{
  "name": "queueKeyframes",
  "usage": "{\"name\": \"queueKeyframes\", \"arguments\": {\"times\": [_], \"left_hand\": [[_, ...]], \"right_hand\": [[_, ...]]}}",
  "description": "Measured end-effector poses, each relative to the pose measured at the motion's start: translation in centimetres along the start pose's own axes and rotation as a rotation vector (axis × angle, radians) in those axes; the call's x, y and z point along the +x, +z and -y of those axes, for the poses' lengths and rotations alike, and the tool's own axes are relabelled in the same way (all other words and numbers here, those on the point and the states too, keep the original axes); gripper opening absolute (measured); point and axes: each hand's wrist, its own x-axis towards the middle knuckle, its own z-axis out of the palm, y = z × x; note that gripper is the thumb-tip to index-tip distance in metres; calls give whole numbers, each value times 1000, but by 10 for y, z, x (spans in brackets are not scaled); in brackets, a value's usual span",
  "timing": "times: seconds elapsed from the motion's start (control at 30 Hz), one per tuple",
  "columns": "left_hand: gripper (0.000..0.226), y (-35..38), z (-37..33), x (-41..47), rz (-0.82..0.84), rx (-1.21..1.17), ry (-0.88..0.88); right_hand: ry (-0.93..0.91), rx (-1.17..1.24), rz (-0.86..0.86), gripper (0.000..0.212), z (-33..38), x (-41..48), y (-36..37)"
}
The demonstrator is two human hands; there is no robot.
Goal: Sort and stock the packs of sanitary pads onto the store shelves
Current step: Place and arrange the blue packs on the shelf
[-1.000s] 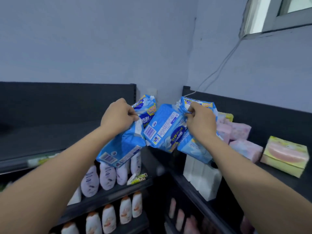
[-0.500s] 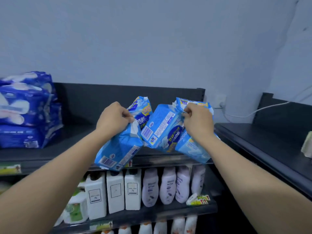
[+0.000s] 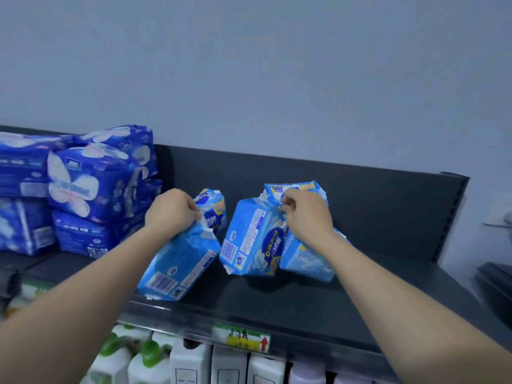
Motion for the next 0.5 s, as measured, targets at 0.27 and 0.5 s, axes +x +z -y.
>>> {"name": "queueKeyframes", "arguments": {"times": [0.27, 0.5], "left_hand": [[4, 8, 26, 48, 71, 34, -48], [10, 12, 43, 87, 136, -52, -49]], "right_hand": [[-127, 81, 239, 17, 21, 44, 78], [-67, 244, 295, 20, 30, 74, 126]]}}
